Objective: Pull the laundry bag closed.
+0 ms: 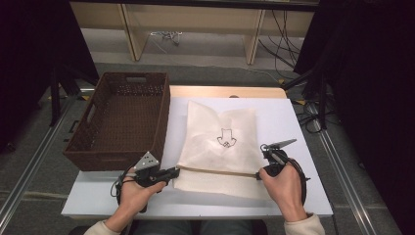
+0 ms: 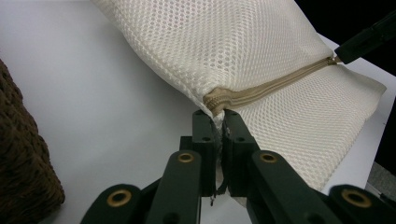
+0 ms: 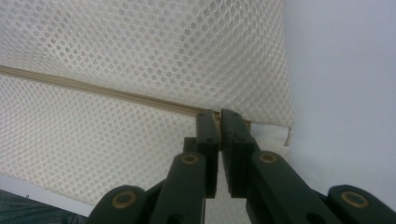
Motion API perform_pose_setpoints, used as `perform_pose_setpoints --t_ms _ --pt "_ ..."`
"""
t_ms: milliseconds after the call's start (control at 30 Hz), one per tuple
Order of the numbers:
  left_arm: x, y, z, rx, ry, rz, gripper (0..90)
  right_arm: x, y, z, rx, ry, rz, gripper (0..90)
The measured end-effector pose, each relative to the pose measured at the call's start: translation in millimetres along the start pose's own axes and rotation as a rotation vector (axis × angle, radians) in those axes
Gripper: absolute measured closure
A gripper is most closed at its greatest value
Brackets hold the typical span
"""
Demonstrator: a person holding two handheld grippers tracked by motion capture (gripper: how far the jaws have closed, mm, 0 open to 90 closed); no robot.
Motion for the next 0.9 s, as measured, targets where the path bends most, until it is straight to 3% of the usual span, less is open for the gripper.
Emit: perform_pose_setpoints --t_ms 233,267,333,467,900 --pt "-0.1 0.1 0.2 0.006 -0.002 -0.001 85.0 0.3 0.5 -0.1 -0.014 0.006 -0.001 87.6" --pt "-0.4 0.3 0.3 0.007 -0.006 0.002 85.0 0.9 1.3 0.3 -0.035 0.005 -0.003 87.6" --pt "-0.3 0.3 0.4 0.004 -0.004 0.002 85.0 0.6 -1.5 -0.3 -0.007 0.007 -0.007 87.6" --pt "-0.4 0.2 0.4 0.004 -0.004 0.004 85.0 -0.1 -2.3 0.6 -0.007 0.008 -0.009 87.6" --pt "-0.6 0.9 0.5 0.006 -0.003 -0.001 85.0 1.7 -6.8 1.2 -0.036 0.001 0.007 87.6"
Point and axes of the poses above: each handheld gripper's, and its own axes: x roughly backward along the jaws, z roughly out of its underside, y roughly to its left, the point moved 1 cm from there along -x, roughly forward along the jaws, and after that the axes turned 4 degrees about -x, right-handed, at the moved point
